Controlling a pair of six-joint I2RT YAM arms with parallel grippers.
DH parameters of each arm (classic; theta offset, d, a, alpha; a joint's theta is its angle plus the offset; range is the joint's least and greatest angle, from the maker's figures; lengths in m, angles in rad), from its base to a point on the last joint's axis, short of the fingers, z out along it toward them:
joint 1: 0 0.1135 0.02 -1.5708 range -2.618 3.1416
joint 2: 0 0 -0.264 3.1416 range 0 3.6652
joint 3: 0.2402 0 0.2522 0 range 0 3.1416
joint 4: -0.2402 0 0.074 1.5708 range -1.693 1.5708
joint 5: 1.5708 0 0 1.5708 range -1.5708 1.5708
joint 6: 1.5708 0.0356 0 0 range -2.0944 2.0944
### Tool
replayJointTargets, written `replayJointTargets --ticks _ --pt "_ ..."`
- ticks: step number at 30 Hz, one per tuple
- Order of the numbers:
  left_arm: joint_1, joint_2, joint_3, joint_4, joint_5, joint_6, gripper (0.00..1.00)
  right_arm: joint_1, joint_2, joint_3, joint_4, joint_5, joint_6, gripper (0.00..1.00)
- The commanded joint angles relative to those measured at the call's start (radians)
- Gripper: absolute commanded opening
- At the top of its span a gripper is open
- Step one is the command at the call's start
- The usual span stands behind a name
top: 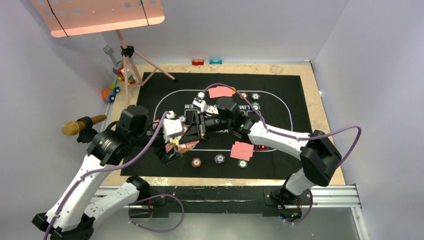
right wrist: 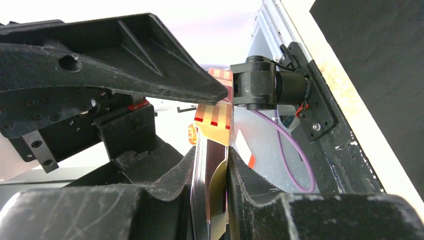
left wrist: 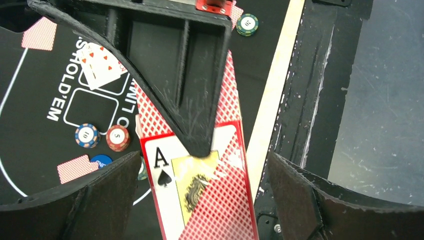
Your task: Distribute texas hold em gaming equipment
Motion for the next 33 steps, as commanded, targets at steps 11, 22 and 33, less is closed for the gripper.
replayJointTargets --ticks 11,22,33 --pt "-0.002 0.021 -0.025 -0.047 0.072 0.143 1.00 -0.008 -0.075 0.029 -0.039 -0.015 -0.047 0.08" --pt "-0.004 0.027 -0.038 -0.005 0.010 0.131 0.94 -0.008 -0.066 0.053 -0.050 0.010 -0.027 0.07" --pt "-0.013 0.009 -0.047 0.039 -0.073 0.053 0.70 -0.008 -0.051 0.071 -0.053 0.046 0.009 0.21"
